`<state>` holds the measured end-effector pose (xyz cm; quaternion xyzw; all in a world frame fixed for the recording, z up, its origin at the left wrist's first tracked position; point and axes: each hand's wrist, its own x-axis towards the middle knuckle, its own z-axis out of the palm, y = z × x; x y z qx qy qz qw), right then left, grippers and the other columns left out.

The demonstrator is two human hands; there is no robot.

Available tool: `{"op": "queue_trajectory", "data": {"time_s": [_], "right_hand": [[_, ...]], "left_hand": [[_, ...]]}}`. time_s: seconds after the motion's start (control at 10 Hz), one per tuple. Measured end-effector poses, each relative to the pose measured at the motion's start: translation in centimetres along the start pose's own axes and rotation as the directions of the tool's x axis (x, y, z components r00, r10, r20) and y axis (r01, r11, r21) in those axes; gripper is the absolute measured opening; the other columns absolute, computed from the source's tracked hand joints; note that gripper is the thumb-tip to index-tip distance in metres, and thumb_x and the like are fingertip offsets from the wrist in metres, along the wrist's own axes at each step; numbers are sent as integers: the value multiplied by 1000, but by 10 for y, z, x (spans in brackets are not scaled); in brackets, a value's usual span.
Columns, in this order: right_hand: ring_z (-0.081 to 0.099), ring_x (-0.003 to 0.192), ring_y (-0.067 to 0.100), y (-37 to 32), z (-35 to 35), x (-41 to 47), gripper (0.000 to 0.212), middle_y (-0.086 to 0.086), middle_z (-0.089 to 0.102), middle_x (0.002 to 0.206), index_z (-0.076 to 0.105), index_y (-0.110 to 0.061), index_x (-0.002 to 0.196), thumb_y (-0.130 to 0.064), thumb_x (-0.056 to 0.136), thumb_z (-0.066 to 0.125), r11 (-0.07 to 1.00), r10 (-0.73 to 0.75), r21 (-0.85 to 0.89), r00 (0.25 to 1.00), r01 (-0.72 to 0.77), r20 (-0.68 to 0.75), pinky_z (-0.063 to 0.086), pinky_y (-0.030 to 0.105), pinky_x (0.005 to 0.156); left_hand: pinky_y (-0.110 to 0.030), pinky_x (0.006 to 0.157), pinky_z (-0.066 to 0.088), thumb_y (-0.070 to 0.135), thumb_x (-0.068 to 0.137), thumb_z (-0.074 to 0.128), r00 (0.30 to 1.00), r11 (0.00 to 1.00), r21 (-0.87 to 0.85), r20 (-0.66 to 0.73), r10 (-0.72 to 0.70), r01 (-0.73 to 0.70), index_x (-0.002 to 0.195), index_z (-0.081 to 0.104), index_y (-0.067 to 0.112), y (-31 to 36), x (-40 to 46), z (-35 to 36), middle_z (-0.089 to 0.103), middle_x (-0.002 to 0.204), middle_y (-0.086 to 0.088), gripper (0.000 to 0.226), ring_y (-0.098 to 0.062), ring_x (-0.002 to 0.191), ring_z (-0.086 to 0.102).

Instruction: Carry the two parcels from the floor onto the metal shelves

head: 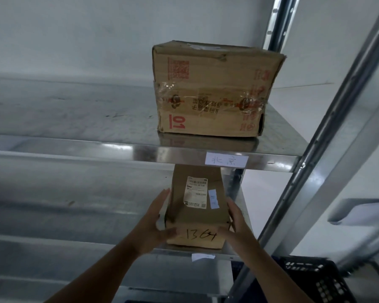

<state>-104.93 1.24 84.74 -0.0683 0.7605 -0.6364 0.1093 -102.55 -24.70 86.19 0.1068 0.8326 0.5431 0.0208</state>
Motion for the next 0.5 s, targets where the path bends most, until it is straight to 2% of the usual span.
{"op": "queue_trajectory", "data": {"time_s": [0.1,0.2,0.3,0.4,0.5], "right_hand": [[55,97,-36,-31,10,-27,72,-30,48,127,28,-36,144,-1,94,67,998,-55,4,997,55,-55,49,-1,76],[38,99,-47,-65,28,-62,70,-41,36,128,27,-40,143,-20,93,71,990,-135,-48,987,131,-85,39,-9,77],[30,111,-44,-94,45,-96,82,-47,31,136,21,-49,150,-42,87,73,974,-206,-113,976,197,-71,36,-5,84],[49,109,-37,-132,64,-138,82,-53,50,127,25,-43,154,-33,86,71,965,-251,-84,968,248,-28,46,-3,80],[42,122,-34,-172,87,-183,91,-60,42,131,25,-57,151,-68,73,72,947,-308,-99,951,307,-2,43,3,95]], "left_hand": [[-31,123,31,60,75,81,999,996,94,-41,9,-5,162,9,47,11,-19,-16,12,166,34,114,9,151,18],[-40,128,27,66,74,77,995,991,104,-38,89,-84,159,8,54,35,-45,-37,8,174,23,110,-5,159,15],[-43,129,28,62,78,79,980,966,182,-38,193,-183,154,8,64,57,-67,-52,5,173,29,104,-4,161,12],[-44,130,29,57,80,80,959,940,207,-27,284,-272,156,8,64,84,-98,-71,6,172,34,105,2,161,10],[-39,128,30,81,71,66,931,911,223,-31,363,-348,151,7,70,122,-141,-86,4,168,42,100,5,160,11]]}}
